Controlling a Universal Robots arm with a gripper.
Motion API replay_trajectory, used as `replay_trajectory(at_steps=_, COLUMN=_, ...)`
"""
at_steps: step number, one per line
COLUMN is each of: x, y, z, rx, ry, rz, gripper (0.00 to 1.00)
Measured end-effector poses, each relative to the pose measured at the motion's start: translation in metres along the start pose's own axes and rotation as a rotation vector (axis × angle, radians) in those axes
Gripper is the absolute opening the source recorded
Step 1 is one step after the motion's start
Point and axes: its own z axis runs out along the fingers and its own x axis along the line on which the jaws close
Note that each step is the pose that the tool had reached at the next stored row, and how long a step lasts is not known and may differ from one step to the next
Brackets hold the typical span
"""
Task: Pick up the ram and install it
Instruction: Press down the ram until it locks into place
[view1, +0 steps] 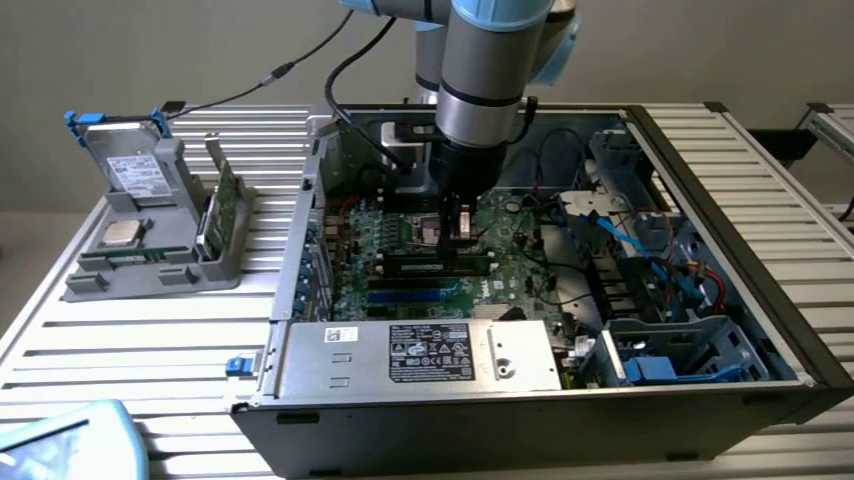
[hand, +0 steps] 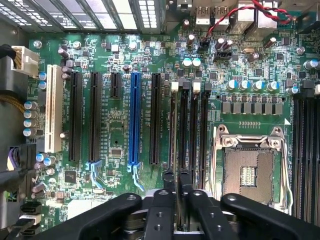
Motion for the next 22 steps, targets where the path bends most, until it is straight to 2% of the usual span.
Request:
replay_trajectory(at_steps=1, x=0.000, y=0.0000, z=0.0000, rx=0.0000, ry=0.0000, rz=-0.001, gripper=0.11)
replay_trajectory(at_steps=4, x=0.000, y=-0.0011, z=-0.0002, rx=0.0000, ry=0.0004, rz=-0.002, gripper=0.11)
replay_trajectory(at_steps=9, x=0.000, y=-0.0211, z=-0.0017, rx=-0.0027, ry=0.0002, rz=-0.005, gripper=0.11)
replay_trajectory(at_steps=10, x=0.000, y=-0.0226, z=-0.0018, rx=-0.0030, ry=0.0003, rz=-0.005, gripper=0.11)
replay_trajectory(at_steps=22, x=0.000, y=-0.0229, z=0.0013, rx=-0.0030, ry=0.0004, rz=-0.005, gripper=0.11)
